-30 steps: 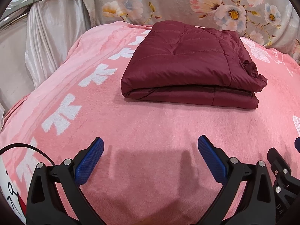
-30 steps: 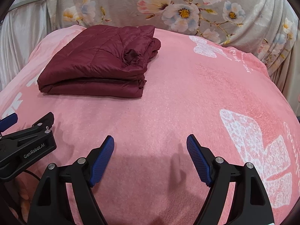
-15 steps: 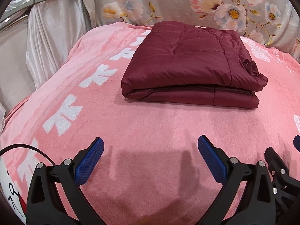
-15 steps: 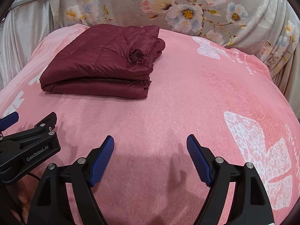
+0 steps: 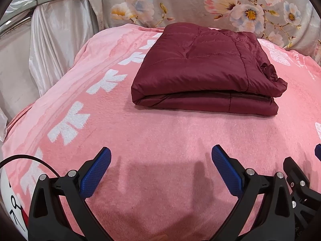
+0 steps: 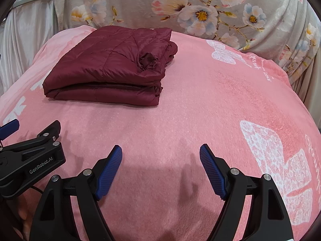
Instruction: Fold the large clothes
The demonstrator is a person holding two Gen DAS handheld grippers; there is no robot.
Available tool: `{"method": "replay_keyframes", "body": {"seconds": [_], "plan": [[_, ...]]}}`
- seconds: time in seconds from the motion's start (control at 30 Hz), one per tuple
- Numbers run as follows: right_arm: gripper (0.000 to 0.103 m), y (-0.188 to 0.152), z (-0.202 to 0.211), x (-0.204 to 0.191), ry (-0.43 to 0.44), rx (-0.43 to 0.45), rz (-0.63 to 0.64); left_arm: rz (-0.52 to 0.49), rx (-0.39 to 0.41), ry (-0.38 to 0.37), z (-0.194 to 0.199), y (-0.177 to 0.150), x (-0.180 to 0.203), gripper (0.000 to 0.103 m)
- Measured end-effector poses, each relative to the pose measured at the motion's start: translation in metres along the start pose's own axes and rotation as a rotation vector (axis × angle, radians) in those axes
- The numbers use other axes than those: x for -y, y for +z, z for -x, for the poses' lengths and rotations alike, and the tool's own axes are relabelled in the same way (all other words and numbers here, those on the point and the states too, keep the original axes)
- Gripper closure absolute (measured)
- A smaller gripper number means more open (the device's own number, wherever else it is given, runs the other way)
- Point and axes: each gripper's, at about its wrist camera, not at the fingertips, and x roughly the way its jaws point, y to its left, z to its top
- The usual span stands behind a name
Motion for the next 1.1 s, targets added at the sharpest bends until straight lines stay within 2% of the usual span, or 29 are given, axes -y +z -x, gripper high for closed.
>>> {"method": "replay_keyframes", "body": {"seconds": [1.0,1.1], "plan": [[0.026,0.0002,0.0008,-0.0025,-0.002,0.006,0.011,-0.016,0.021,-0.011,0.0039,0.0001,0.0045,0.005],[0.022,0.0015,0.0032,-0.0035,-0.007,0.011,0.010,-0.020,0.031,-0.005,0.0058,-0.0001,0.0057,0.005]]}}
